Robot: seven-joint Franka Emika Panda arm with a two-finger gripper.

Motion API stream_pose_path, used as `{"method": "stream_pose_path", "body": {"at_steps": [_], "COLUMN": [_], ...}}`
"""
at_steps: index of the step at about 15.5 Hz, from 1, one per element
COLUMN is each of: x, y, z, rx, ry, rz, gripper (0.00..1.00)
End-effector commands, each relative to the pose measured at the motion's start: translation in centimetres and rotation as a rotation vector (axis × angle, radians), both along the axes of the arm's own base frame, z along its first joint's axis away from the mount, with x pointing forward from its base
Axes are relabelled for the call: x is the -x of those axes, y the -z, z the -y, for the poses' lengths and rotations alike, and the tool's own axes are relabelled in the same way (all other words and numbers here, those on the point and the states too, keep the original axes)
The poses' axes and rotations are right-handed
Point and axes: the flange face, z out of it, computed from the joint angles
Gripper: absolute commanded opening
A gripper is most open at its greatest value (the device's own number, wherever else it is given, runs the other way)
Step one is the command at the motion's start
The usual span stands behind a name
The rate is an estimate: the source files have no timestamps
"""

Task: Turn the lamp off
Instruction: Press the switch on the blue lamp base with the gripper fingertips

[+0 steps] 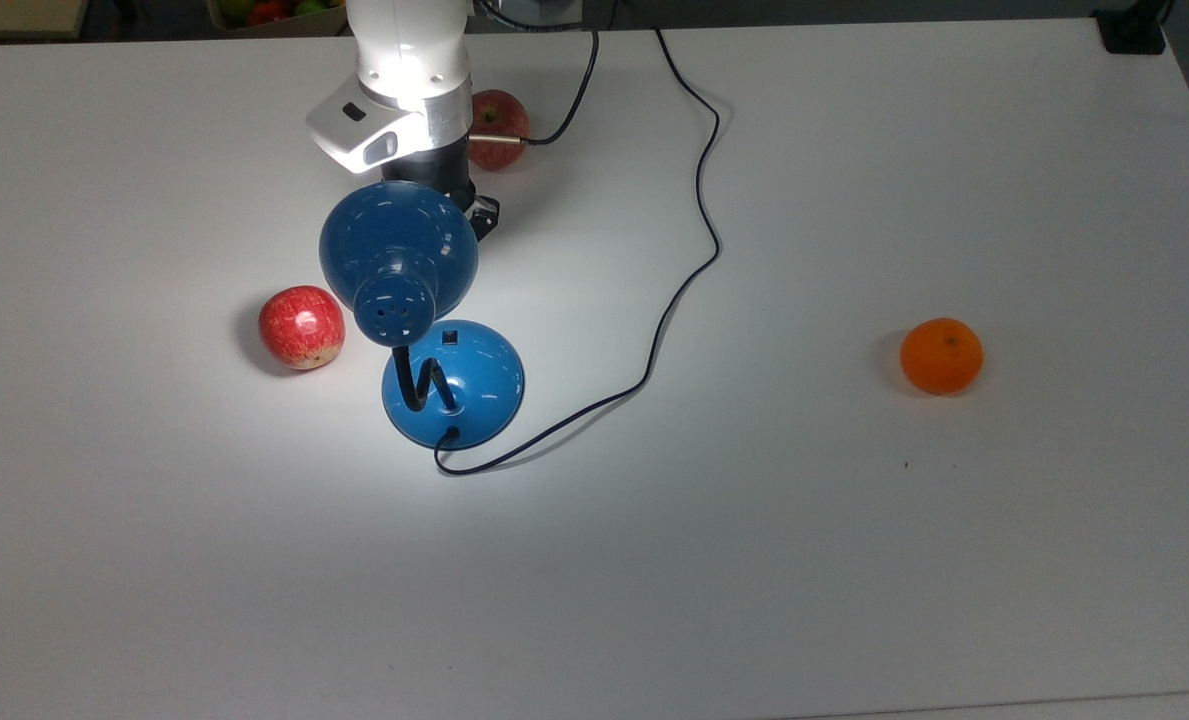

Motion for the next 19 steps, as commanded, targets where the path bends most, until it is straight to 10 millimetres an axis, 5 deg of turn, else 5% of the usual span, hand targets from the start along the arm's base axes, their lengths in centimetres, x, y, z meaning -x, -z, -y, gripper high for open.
{"method": "stream_pose_path", "body": {"at_steps": [1,19], "x": [-0.8,-1.0], "y": [0.9,4.4], "z": [-0.5,-0.7], "rx": [-0.013,-0.014], "ry": [-0.008,-0.022], "rz": [0.081,0.104], "gripper": [0.00,0.00]}}
